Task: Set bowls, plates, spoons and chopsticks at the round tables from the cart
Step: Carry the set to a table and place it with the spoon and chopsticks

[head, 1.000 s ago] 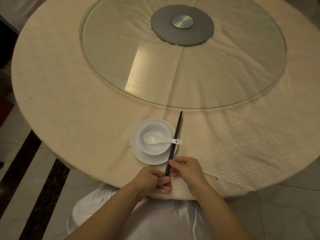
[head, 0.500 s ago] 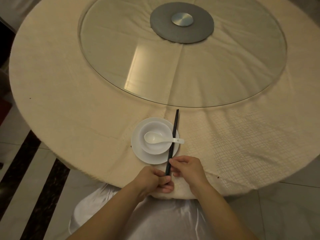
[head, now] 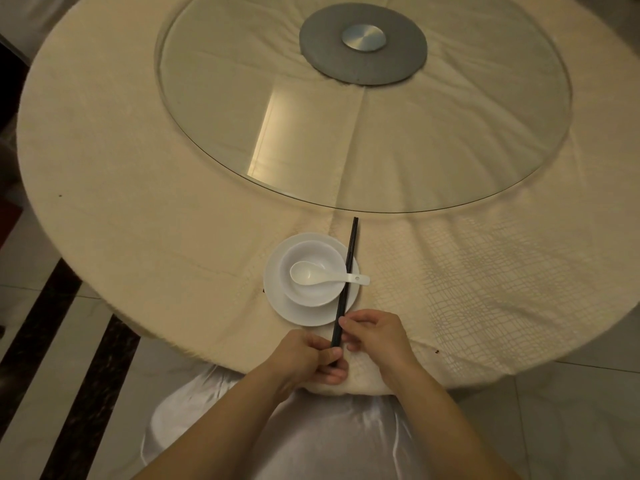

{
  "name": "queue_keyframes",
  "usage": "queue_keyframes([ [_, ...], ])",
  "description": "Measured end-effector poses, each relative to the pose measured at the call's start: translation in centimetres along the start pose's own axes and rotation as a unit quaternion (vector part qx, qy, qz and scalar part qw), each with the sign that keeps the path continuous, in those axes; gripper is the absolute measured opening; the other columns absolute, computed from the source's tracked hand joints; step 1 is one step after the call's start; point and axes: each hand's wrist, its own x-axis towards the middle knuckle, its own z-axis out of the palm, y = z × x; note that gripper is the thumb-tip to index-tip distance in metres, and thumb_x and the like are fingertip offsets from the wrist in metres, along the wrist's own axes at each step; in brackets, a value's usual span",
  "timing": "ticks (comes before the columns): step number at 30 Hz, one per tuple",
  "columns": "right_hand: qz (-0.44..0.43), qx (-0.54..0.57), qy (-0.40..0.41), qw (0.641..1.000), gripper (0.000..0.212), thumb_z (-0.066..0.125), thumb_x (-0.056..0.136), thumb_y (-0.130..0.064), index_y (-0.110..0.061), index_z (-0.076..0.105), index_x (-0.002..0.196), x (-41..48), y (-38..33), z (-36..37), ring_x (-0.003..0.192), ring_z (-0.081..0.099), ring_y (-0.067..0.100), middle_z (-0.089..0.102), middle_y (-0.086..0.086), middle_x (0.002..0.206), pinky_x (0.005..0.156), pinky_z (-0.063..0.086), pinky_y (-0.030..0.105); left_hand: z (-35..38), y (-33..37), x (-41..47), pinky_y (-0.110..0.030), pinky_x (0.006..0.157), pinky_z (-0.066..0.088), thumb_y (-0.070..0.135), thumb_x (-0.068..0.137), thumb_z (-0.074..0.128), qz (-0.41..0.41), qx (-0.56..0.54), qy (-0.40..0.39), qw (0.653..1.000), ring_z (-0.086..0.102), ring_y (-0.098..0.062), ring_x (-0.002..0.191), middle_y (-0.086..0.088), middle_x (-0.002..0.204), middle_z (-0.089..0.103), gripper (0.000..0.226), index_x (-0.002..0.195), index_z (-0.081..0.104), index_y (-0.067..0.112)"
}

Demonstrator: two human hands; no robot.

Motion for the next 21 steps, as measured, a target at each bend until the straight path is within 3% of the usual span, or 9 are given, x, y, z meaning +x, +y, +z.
queue_keyframes([
  [9,0.001,-0.007,0.004,1.000,0.013,0.080,0.084,-0.016,-0.006,0.076,0.092,0.0,0.0,0.0,0.072,0.075,0.016,0.078,0.008,0.078,0.063,0.059,0.025,-0.1,0.0,-0.1,-0.034,0.075,0.062,0.015,0.093,0.070,0.000,0.028,0.002,1.000,0.075,-0.029,0.083,-0.024,0.094,0.076,0.025,0.097,0.074,-0.009],
  [15,0.001,-0.021,0.020,1.000,0.019,0.073,0.091,-0.028,-0.009,0.077,0.087,0.0,0.1,-0.1,0.072,0.076,0.018,0.078,0.005,0.075,0.061,0.057,0.023,-0.3,0.5,-0.8,-0.039,0.070,0.063,0.034,0.088,0.075,-0.003,0.077,0.018,0.997,0.075,-0.027,0.073,-0.020,0.081,0.076,0.040,0.089,0.075,-0.005],
  [18,-0.019,-0.118,0.060,0.991,0.023,0.064,0.095,-0.028,-0.014,0.075,0.080,-0.7,-0.6,-0.6,0.067,0.074,0.016,0.076,0.002,0.069,0.063,0.057,0.027,-1.4,1.5,-2.5,-0.041,0.074,0.063,0.045,0.092,0.066,0.028,0.242,0.084,0.966,0.075,-0.027,0.069,-0.014,0.072,0.076,0.050,0.080,0.075,-0.003],
  [21,-0.089,-0.296,0.112,0.944,0.025,0.057,0.097,-0.030,-0.018,0.069,0.080,-2.3,-2.6,-1.8,0.065,0.067,0.012,0.071,-0.003,0.069,0.068,0.055,0.033,-3.6,3.6,-4.8,-0.037,0.068,0.062,0.042,0.097,0.057,0.085,0.390,0.125,0.908,0.073,-0.020,0.060,-0.005,0.069,0.076,0.045,0.079,0.074,0.003],
])
